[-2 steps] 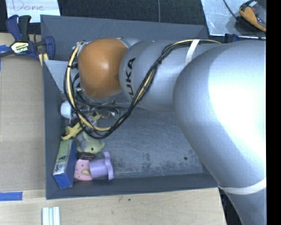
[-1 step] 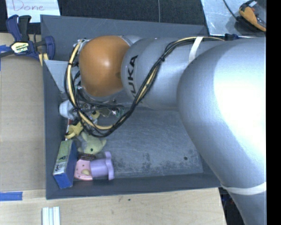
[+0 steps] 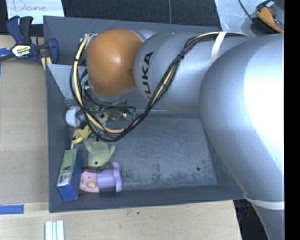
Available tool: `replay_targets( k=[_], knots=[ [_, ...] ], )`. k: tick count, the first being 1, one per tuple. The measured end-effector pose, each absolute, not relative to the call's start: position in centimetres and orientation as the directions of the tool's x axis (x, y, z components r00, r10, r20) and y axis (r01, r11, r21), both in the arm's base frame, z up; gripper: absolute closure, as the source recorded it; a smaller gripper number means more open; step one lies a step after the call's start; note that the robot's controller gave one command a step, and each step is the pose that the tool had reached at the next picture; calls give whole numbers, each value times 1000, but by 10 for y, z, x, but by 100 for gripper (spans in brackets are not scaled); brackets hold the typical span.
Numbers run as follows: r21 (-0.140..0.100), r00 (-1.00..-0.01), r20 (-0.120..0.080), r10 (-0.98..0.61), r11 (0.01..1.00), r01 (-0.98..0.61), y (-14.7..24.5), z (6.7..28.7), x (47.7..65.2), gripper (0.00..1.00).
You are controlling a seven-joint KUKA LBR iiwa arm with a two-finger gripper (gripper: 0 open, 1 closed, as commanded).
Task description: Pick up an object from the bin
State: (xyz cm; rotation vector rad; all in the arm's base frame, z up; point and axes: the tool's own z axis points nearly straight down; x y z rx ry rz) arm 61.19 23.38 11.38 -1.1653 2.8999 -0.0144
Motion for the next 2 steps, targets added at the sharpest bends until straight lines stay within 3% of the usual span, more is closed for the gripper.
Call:
replay_targets(
  k=[1,2],
  knots=[
    [-18,-723,-21,-691,723,-691,235,141,614,100],
    [-18,-724,-18,-690,724,-690,234,152,614,100]
  ],
)
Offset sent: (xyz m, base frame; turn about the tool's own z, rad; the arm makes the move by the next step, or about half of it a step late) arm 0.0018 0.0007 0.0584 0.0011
